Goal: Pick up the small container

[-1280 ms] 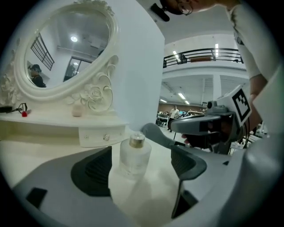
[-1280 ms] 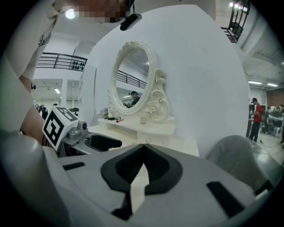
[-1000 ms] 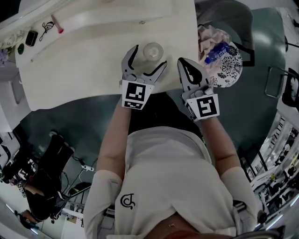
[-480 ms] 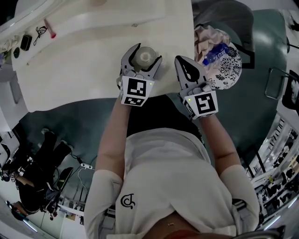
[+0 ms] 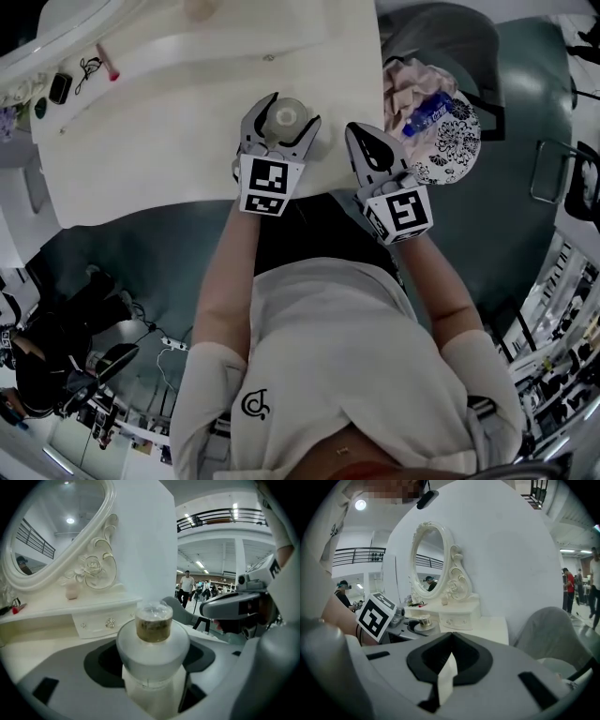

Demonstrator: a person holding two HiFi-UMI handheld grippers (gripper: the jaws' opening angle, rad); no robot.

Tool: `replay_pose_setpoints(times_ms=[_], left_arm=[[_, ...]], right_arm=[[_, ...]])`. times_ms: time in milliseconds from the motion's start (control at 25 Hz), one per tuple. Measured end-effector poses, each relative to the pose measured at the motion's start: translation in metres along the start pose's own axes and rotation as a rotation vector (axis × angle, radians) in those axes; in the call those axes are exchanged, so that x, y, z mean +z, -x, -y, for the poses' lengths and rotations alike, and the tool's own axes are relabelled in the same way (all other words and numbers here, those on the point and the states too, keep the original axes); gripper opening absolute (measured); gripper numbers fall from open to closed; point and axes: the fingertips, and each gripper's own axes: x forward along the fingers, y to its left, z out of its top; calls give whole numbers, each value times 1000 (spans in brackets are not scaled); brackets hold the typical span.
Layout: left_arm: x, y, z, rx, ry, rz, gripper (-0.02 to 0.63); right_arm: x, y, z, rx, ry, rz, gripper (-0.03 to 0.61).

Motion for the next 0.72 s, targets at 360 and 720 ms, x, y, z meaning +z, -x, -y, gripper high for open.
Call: replay_pose_setpoints(times_ms=[360, 720], left_arm=[[60, 53, -4, -54, -48, 73, 348], [127, 128, -16, -60, -102, 188, 350]], right_arm=[[56, 12, -26, -56, 27, 67, 6], [120, 19, -55, -87, 115, 154, 6]])
